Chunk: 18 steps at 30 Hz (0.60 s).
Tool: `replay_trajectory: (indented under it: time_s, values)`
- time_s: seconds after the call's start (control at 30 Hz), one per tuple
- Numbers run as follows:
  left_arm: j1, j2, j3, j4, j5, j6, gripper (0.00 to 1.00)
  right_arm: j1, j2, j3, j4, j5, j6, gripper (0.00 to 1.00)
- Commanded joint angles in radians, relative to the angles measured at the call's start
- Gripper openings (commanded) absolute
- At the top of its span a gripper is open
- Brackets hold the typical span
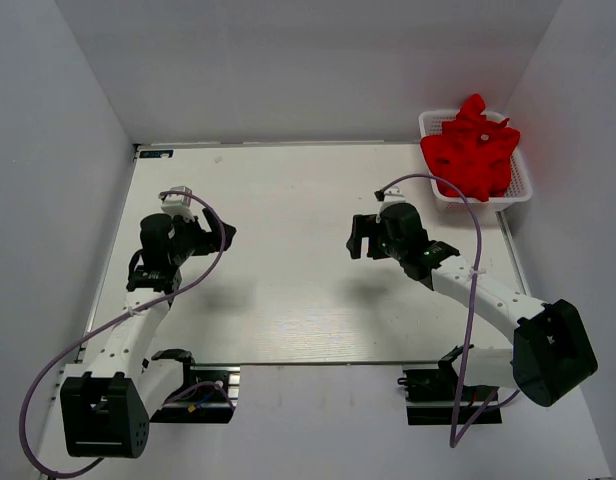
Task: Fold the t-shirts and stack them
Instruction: Grab crumpled tshirt from bin with the right arm
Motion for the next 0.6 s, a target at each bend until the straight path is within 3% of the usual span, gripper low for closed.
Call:
replay_trajectory:
  time_s: [0.0,0.1,0.3,0.43,0.57]
  values:
    - [-0.004,-0.045,0.010,0.003,-0.015,0.002,1.00,0.006,-0.019,0.037,0.049,0.077,-0.028,0.90]
    - [-0.004,-0.054,0.021,-0.010,-0.024,0.002,1.00,0.002,-0.026,0.042,0.055,0.106,-0.136,0.90]
    - [-0.004,-0.045,0.062,-0.031,-0.035,0.002,1.00,-0.017,0.071,0.167,-0.026,0.353,-0.077,0.90]
    - [-0.004,-0.045,0.072,-0.049,-0.035,-0.009,1.00,-0.072,0.157,0.314,-0.141,0.371,-0.068,0.90]
    - [-0.004,-0.045,0.072,-0.050,-0.035,-0.009,1.00,-0.240,0.226,0.470,-0.219,0.325,-0.071,0.90]
